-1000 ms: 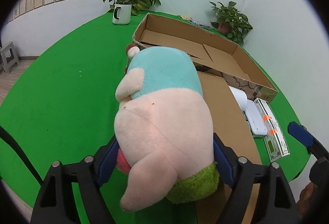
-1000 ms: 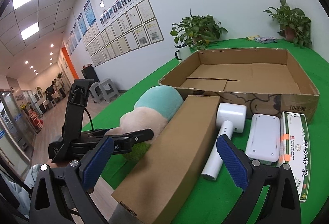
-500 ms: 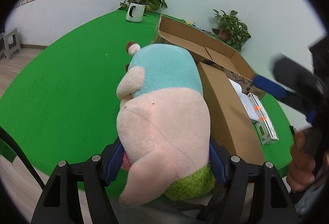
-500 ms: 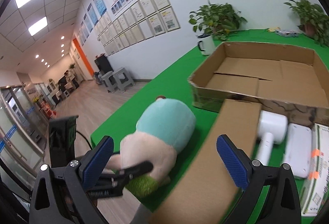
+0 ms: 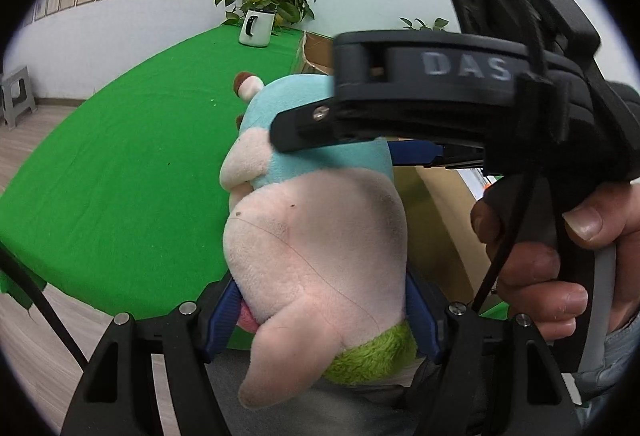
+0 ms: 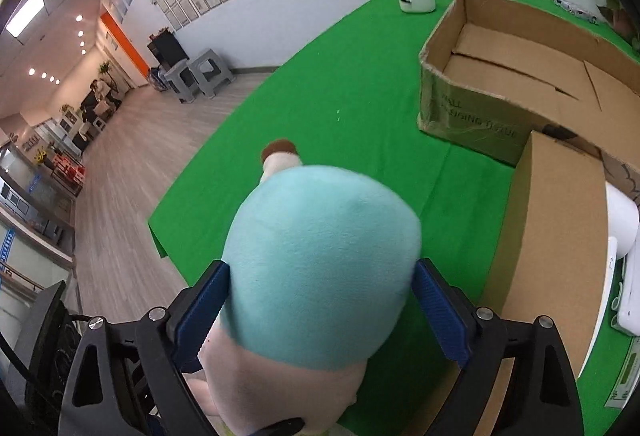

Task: Organize objects
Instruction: 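Close the left gripper on the plush toy and lift it, then carry the plush toy with the left gripper over the open cardboard box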

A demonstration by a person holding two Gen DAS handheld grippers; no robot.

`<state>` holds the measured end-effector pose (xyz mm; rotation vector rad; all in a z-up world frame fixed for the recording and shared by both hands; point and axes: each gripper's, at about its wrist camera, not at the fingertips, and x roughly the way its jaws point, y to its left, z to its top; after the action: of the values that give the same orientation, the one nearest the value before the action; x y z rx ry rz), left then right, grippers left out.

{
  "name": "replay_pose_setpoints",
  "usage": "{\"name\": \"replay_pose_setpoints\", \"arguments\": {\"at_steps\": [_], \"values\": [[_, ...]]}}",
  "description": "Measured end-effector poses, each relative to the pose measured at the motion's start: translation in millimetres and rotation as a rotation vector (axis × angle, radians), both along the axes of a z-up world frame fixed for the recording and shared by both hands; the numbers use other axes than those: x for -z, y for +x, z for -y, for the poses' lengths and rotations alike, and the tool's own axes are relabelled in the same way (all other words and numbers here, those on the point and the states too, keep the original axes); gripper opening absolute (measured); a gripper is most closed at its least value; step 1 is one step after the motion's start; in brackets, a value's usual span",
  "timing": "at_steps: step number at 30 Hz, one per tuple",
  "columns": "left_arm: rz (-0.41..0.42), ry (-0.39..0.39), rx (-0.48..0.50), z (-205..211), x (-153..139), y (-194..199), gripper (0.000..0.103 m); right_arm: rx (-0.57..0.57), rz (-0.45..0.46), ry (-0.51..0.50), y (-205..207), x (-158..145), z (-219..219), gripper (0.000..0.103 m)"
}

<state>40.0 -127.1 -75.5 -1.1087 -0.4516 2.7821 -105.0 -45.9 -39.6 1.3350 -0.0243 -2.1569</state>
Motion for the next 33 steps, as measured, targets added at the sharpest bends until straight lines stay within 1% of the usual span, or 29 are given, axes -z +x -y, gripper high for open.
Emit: {"name": "replay_pose_setpoints", "arguments": {"at_steps": [4,7,8,15,18,20,23,24,25,27,29,31,33], "values": [[-0.007,-0.005,-0.004,0.5,-0.6,-3.3,0.07,0.016,-0.004,0.012,-2.4,2.5,4.0,0.091],[-0.019,-0.036,-0.003,-2.7,-2.1,-5.1,0.068,0.014,-0.032,0.018,5.9,5.7,4.9,0.086],[-0.021,-0.041,-0.005,-3.7,-2.7,-5.6,0.068,0.015,-0.033,0.013,6.0,7.3,2.9,0.083],[-0.044,-0.111,-0.003,-20.0,-10.0,-12.1,0.063,0.016,-0.052,-0.041,12.3,9.0,-18.3,0.071],[-0.065,-0.143,0.002,-29.9,-19.3,-15.9,0.062,0.03,-0.057,-0.084,15.8,3.6,-31.8,0.069],[-0.091,-0.16,0.003,-36.7,-31.1,-20.7,0.062,0.044,-0.092,-0.111,18.3,-8.0,-42.2,0.069],[-0.151,-0.192,0.006,-47.0,-55.4,-33.2,0.062,0.052,-0.188,-0.133,22.4,-39.1,-57.2,0.069],[-0.177,-0.207,0.008,-51.3,-64.7,-37.8,0.062,0.052,-0.205,-0.14,22.5,-47.0,-60.9,0.069],[-0.21,-0.22,0.011,-55.8,-75.2,-43.1,0.062,0.054,-0.236,-0.16,18.9,-62.8,-69.2,0.069],[-0.259,-0.231,0.017,-61.0,-92.1,-53.2,0.062,0.061,-0.277,-0.179,16.2,-84.4,-78.7,0.069],[-0.312,-0.249,0.033,-68.7,-112.6,-68.2,0.062,0.078,-0.354,-0.188,14.3,-115.2,-91.7,0.069],[-0.353,-0.268,0.053,-76.3,-128.9,-83.0,0.062,0.103,-0.406,-0.198,10.6,-139.5,-105.2,0.069],[-0.38,-0.276,0.073,-82.1,-142.9,-97.6,0.062,0.129,-0.436,-0.209,4.8,-160.4,-120.3,0.069]]}}
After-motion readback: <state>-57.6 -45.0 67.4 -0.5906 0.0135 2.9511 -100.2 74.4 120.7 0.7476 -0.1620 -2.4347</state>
